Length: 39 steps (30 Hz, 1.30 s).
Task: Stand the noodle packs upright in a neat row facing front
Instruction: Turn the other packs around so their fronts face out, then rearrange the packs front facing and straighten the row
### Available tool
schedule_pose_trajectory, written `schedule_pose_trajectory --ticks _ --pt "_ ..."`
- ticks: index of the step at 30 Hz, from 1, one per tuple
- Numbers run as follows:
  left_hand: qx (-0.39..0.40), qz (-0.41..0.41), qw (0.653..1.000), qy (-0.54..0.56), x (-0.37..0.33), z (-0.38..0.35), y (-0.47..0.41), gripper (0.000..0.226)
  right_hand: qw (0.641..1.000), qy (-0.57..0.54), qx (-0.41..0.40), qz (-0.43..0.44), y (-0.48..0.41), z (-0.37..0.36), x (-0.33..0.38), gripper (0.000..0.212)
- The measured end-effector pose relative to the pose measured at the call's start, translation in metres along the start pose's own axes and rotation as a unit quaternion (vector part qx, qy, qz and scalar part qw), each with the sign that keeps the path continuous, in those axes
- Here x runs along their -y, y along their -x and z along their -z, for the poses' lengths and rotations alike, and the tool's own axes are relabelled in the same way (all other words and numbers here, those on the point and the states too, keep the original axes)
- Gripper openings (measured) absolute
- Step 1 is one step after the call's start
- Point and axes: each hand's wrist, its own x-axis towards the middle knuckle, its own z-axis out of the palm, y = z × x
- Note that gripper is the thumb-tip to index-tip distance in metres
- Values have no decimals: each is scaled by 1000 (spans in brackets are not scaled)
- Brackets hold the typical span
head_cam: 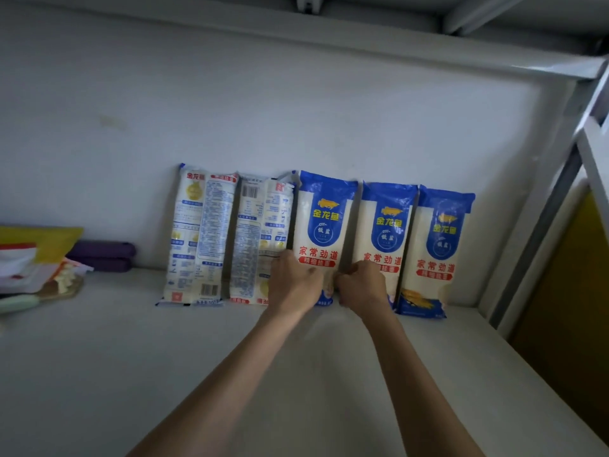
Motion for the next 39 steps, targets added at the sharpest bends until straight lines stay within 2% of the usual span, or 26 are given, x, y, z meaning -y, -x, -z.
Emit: schedule_pose_trajectory --ticks 8,15,19,20,24,26,27,29,31,33,36,39 --pt "52 17 997 49 -3 4 3 27 998 11 -69 -6 5 -27 9 14" --pt "68 16 994 86 -7 4 10 29 997 13 -73 -1 7 -24 11 19" --pt "87 22 993 77 -12 18 8 17 997 30 -75 -11 7 -25 10 19" --pt "83 17 994 66 -13 27 6 9 996 34 -77 -21 8 -25 10 20" --pt "5 -14 1000 24 -8 63 -8 13 995 33 -84 -45 17 -23 14 24" --pt "-22 -22 1000 5 -1 75 -13 32 998 21 -57 1 20 -24 20 17" --pt "-32 -21 999 2 2 81 -15 33 999 16 -27 36 21 -25 24 13" --pt "-52 -19 998 14 7 89 -22 20 994 -19 45 95 26 -28 34 13" --pt "-49 -12 998 34 9 94 -27 16 982 -94 135 95 36 -30 48 11" --pt "-6 -10 999 51 10 96 -27 29 970 -141 180 75 40 -35 57 7" --pt "42 -4 997 65 9 97 -27 36 975 -117 166 84 41 -53 62 13" --pt "39 5 996 78 12 105 -34 17 987 -56 115 99 39 -68 62 22"
